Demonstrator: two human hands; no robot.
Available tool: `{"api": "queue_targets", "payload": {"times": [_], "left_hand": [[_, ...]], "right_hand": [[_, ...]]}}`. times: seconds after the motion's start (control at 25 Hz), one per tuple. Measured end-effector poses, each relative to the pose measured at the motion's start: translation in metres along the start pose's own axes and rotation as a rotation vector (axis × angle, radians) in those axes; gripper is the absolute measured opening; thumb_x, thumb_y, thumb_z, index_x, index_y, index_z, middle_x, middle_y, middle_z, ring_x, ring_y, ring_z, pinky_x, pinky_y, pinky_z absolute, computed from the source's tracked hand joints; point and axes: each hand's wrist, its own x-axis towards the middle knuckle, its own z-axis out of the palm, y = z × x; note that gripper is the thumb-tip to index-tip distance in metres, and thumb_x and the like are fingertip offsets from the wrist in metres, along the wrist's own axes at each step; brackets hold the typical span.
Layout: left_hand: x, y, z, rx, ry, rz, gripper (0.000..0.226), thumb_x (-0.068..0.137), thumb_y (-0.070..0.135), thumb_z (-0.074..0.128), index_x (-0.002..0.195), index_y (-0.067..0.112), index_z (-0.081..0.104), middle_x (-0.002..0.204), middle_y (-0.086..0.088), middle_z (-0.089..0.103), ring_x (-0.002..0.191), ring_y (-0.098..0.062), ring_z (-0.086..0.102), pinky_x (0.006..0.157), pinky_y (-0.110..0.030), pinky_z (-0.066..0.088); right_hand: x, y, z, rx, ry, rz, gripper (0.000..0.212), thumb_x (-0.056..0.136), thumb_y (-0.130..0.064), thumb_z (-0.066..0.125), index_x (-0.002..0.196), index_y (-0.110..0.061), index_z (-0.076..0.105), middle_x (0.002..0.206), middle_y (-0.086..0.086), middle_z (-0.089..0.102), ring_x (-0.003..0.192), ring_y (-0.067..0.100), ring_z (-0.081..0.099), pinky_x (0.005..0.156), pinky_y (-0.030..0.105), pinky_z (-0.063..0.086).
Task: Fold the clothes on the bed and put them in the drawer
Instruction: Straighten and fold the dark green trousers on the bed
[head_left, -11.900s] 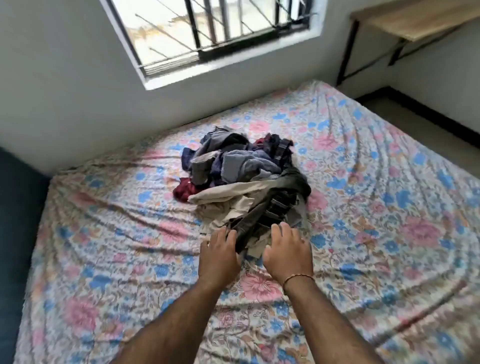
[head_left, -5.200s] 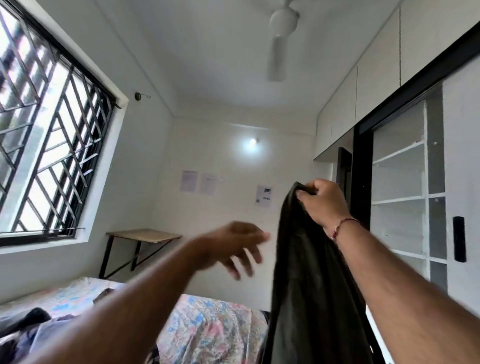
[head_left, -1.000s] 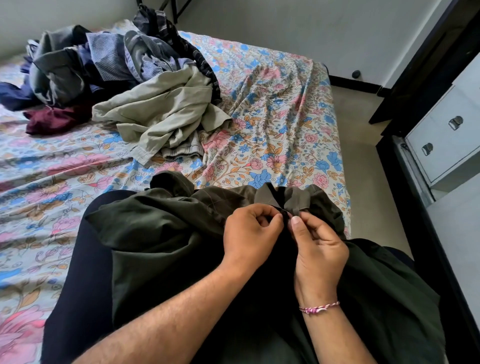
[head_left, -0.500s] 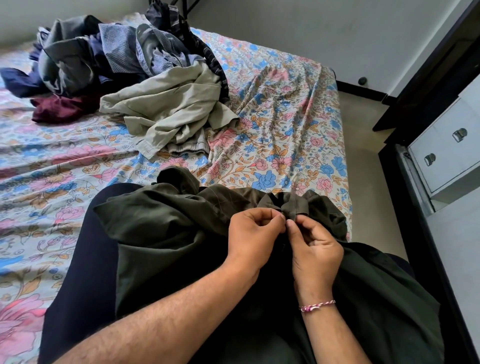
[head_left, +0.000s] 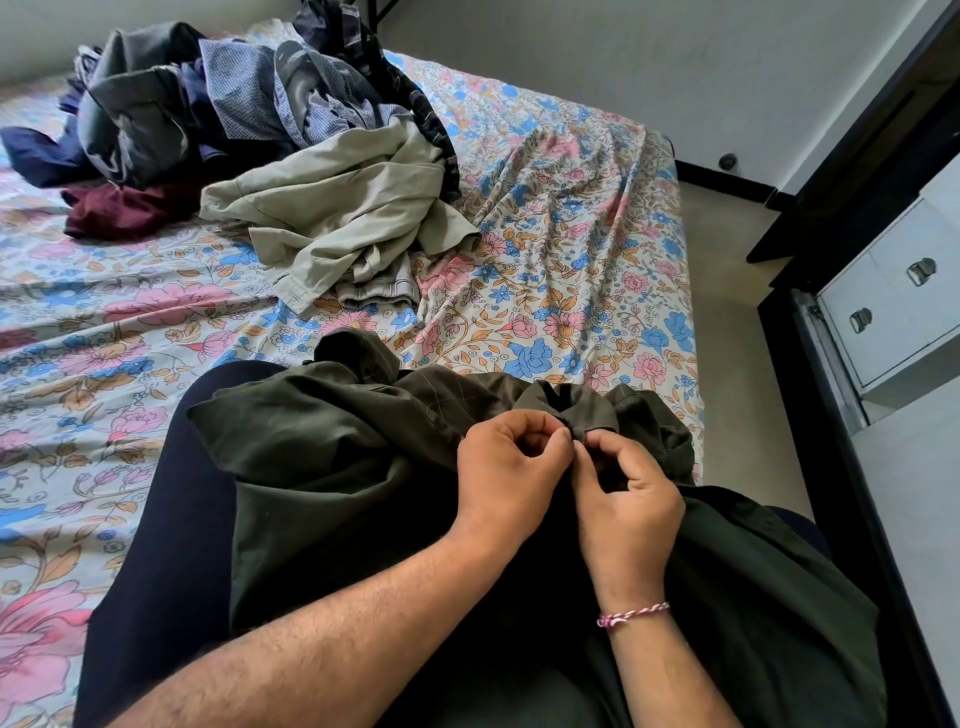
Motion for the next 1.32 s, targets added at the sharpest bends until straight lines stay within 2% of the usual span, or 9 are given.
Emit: {"api": "queue_targets", "payload": {"times": [0.12, 0.28, 0.48, 0.68, 0.84, 0.96, 1.16, 1.24, 1.32], "left_hand": [[0.003, -0.004, 0.0, 0.042, -0.001, 0.018, 0.012, 0.092, 0.016, 0.075, 0.083, 0.024, 0.077, 0.075, 0.008, 0.075, 0.073, -0.009, 0.072, 0.071, -0.027, 0.062], [0.008, -0.01, 0.002, 0.115, -0.049, -0.011, 0.011, 0.096, 0.021, 0.071, 0.088, 0.028, 0.073, 0.091, 0.007, 0.072, 0.085, -0.005, 0.068, 0.08, -0.023, 0.057], [0.01, -0.011, 0.005, 0.008, -0.103, -0.18, 0.016, 0.104, 0.021, 0.062, 0.093, 0.02, 0.074, 0.088, 0.003, 0.076, 0.085, -0.008, 0.073, 0.081, -0.028, 0.059], [0.013, -0.01, 0.001, -0.264, -0.183, -0.335, 0.023, 0.105, 0.021, 0.062, 0.092, 0.016, 0.08, 0.091, -0.009, 0.079, 0.091, -0.027, 0.076, 0.092, -0.044, 0.061], [0.017, -0.011, -0.002, -0.297, -0.182, -0.36, 0.019, 0.102, 0.02, 0.066, 0.093, 0.011, 0.08, 0.097, -0.017, 0.078, 0.101, -0.036, 0.075, 0.097, -0.052, 0.059], [0.015, -0.008, -0.001, -0.349, -0.117, -0.387, 0.011, 0.097, 0.014, 0.073, 0.092, 0.008, 0.08, 0.095, -0.018, 0.079, 0.1, -0.037, 0.075, 0.096, -0.051, 0.06], [0.006, -0.005, -0.002, -0.216, -0.047, -0.274, 0.002, 0.09, 0.012, 0.081, 0.089, 0.014, 0.082, 0.083, -0.002, 0.079, 0.082, -0.014, 0.077, 0.079, -0.029, 0.064], [0.007, -0.008, 0.0, -0.157, -0.045, -0.236, 0.004, 0.09, 0.013, 0.081, 0.086, 0.015, 0.081, 0.081, -0.001, 0.079, 0.078, -0.013, 0.076, 0.076, -0.028, 0.063], [0.008, -0.008, 0.002, -0.141, -0.044, -0.221, 0.006, 0.091, 0.013, 0.079, 0.085, 0.015, 0.08, 0.079, -0.003, 0.078, 0.072, -0.011, 0.073, 0.071, -0.027, 0.062]], "right_hand": [[0.001, 0.004, -0.002, -0.093, -0.034, -0.099, 0.013, 0.084, -0.006, 0.083, 0.091, -0.015, 0.078, 0.084, -0.008, 0.073, 0.079, -0.001, 0.067, 0.074, 0.005, 0.046], [-0.001, 0.009, -0.001, -0.129, -0.037, -0.124, 0.017, 0.085, -0.005, 0.082, 0.101, -0.011, 0.079, 0.089, -0.008, 0.073, 0.083, 0.001, 0.069, 0.077, 0.008, 0.05], [0.001, 0.011, 0.005, -0.109, -0.091, -0.068, 0.022, 0.085, -0.006, 0.082, 0.107, -0.01, 0.079, 0.094, -0.009, 0.072, 0.09, -0.004, 0.067, 0.079, 0.006, 0.049], [0.003, 0.008, 0.005, -0.004, -0.136, -0.02, 0.022, 0.09, -0.007, 0.077, 0.111, -0.014, 0.078, 0.105, -0.009, 0.066, 0.101, -0.001, 0.064, 0.086, 0.011, 0.05], [0.003, 0.008, 0.004, -0.005, -0.117, -0.007, 0.021, 0.086, -0.009, 0.081, 0.105, -0.017, 0.078, 0.097, -0.01, 0.071, 0.09, 0.001, 0.069, 0.079, 0.012, 0.053], [0.003, 0.008, 0.008, 0.091, -0.102, 0.123, 0.021, 0.084, -0.007, 0.083, 0.102, -0.016, 0.077, 0.089, -0.008, 0.075, 0.084, 0.003, 0.072, 0.075, 0.013, 0.056], [0.007, 0.017, 0.011, 0.265, -0.036, 0.326, 0.019, 0.089, -0.003, 0.077, 0.093, -0.021, 0.078, 0.089, -0.002, 0.079, 0.088, 0.015, 0.076, 0.08, 0.028, 0.061], [0.007, 0.019, 0.012, 0.408, -0.018, 0.441, 0.019, 0.09, 0.001, 0.074, 0.092, -0.018, 0.077, 0.09, 0.006, 0.079, 0.088, 0.023, 0.076, 0.077, 0.03, 0.061], [0.006, 0.018, 0.012, 0.577, -0.028, 0.531, 0.018, 0.092, 0.004, 0.069, 0.095, -0.013, 0.074, 0.09, 0.01, 0.077, 0.085, 0.024, 0.073, 0.073, 0.028, 0.061]]}}
